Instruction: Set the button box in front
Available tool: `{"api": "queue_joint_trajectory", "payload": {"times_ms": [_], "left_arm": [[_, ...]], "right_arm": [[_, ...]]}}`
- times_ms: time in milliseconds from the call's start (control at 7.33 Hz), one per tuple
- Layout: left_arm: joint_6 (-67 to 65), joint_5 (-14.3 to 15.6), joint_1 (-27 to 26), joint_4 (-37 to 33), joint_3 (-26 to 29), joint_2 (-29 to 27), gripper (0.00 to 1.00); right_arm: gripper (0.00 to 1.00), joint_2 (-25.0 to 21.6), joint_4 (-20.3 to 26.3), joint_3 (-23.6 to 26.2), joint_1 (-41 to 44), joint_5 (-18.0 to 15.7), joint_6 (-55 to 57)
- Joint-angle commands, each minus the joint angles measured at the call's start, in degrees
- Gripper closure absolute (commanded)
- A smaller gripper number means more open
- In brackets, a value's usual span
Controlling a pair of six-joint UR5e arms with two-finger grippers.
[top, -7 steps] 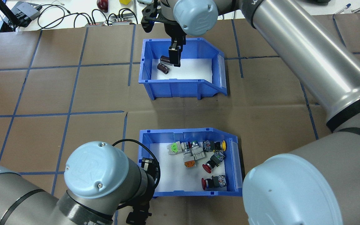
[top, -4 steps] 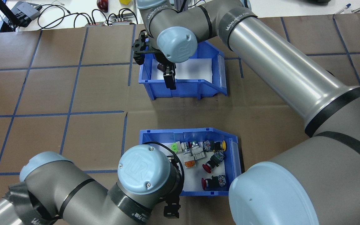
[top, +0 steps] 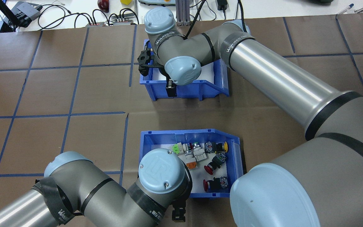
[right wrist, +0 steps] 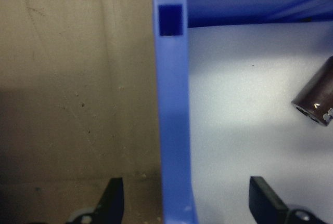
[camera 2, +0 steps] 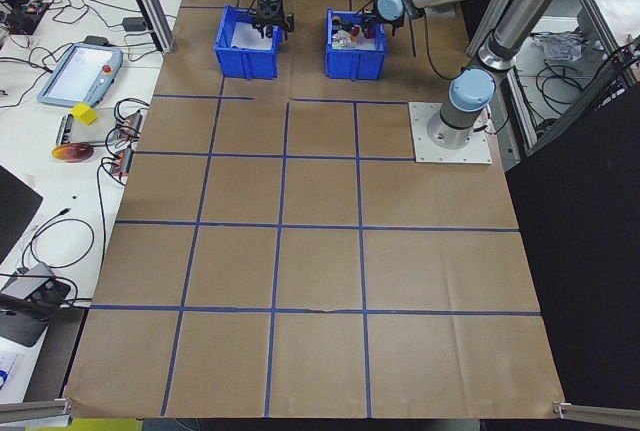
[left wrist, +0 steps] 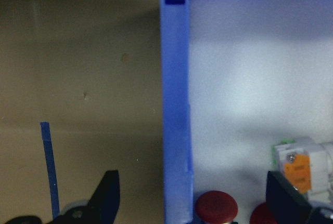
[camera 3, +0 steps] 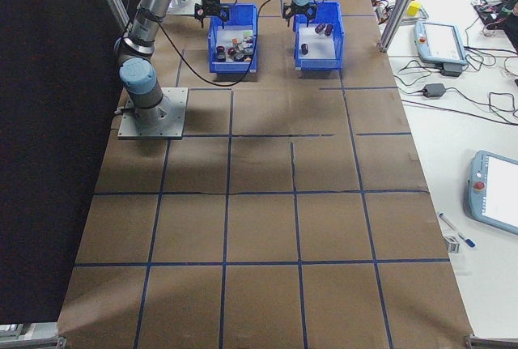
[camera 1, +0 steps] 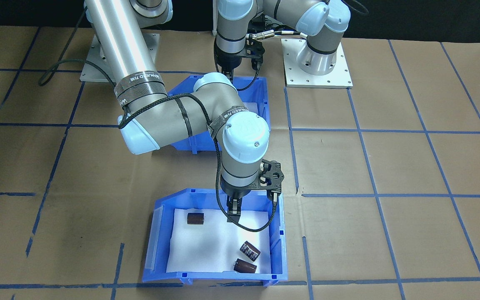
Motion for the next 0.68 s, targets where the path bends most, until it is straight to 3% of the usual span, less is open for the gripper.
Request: {"api": "queue_joint_trajectory", "payload": {"times_ms": [0, 273, 409, 545], "left_arm": [[-2.12, -0.21, -0.12, 1.23, -0.41, -0.64, 0.61], [-1.97, -0.38, -0.12, 1.42, -0.41, -0.9, 0.91], [-1.88, -0.12, -0.04, 1.42, -0.58, -0.9, 1.0], [-1.88, -0.12, -0.12, 1.42, -0.41, -1.25, 1.0]], "right_arm": [[0.68, -0.3, 0.14, 0.18, -0.17, 0.08, -0.51], [0.89, -0.56, 0.06, -0.16, -0.17, 0.08, -0.52], [0.91, -1.17, 0.23, -1.04, -0.17, 0.08, -0.43], [0.91, -2.57, 0.23, -1.48, -0.52, 0.16, -0.43]]}}
